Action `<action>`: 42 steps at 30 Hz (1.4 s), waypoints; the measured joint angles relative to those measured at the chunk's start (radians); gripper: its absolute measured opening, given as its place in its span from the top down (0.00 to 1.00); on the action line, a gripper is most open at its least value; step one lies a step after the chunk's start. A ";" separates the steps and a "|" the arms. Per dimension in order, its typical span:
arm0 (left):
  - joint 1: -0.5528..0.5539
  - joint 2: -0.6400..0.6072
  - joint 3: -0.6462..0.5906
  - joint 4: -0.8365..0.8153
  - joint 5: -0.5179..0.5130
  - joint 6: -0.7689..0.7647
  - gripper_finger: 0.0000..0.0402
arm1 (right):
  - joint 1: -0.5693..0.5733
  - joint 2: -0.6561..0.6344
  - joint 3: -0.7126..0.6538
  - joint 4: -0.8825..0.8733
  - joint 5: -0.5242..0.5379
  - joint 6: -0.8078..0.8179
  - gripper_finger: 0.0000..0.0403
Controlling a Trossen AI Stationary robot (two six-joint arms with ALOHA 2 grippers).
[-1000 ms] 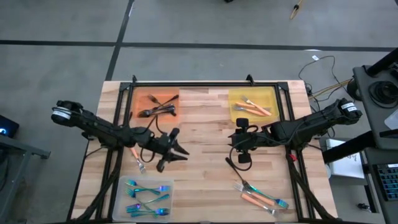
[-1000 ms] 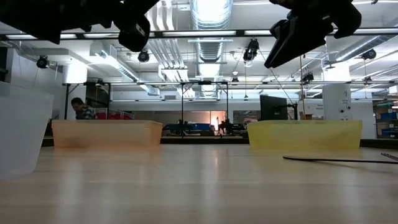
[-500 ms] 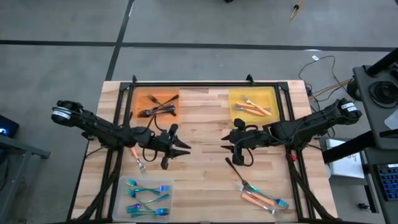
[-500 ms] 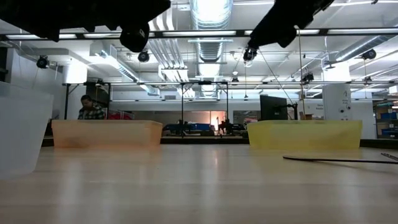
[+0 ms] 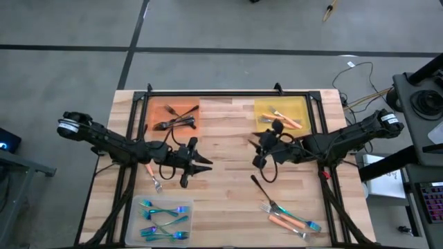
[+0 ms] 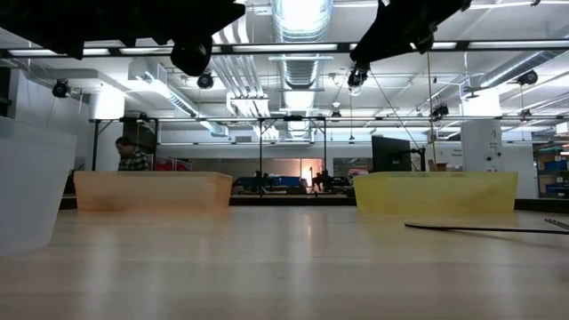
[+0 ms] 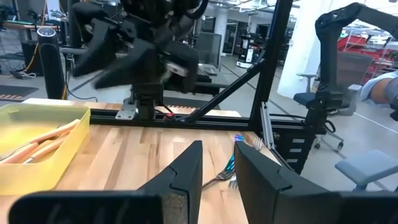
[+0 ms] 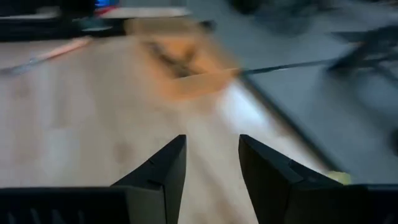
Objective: Sort silverware by color (type)
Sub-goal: Put the black fork into the orange bin
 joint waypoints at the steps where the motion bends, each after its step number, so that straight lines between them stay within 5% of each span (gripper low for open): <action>1: 0.000 0.000 0.000 0.000 0.000 0.000 0.82 | 0.000 -0.001 0.000 0.001 -0.056 -0.004 0.66; 4: 0.000 0.000 0.000 0.000 0.000 0.008 0.82 | 0.000 0.003 0.000 -0.001 -0.171 -0.071 0.66; 6: 0.000 0.000 0.000 0.000 0.000 0.018 0.81 | 0.001 0.004 0.000 -0.001 -0.132 -0.085 0.66; 10: 0.000 0.000 0.000 0.000 0.000 0.025 0.81 | 0.000 0.004 0.000 -0.005 -0.046 0.060 0.66; 14: 0.000 0.000 0.000 0.000 0.000 0.026 0.81 | 0.001 0.007 0.000 -0.034 -0.131 0.185 0.66; 20: 0.000 0.000 0.000 -0.003 0.001 0.025 0.81 | 0.000 0.012 0.000 -0.024 -0.201 0.043 0.66; 30: 0.000 0.000 0.000 -0.010 0.001 0.025 0.81 | 0.001 0.012 0.000 -0.039 -0.214 0.123 0.66; 42: 0.000 0.000 0.000 -0.016 0.004 0.025 0.81 | 0.000 0.023 0.000 -0.035 -0.418 0.116 0.66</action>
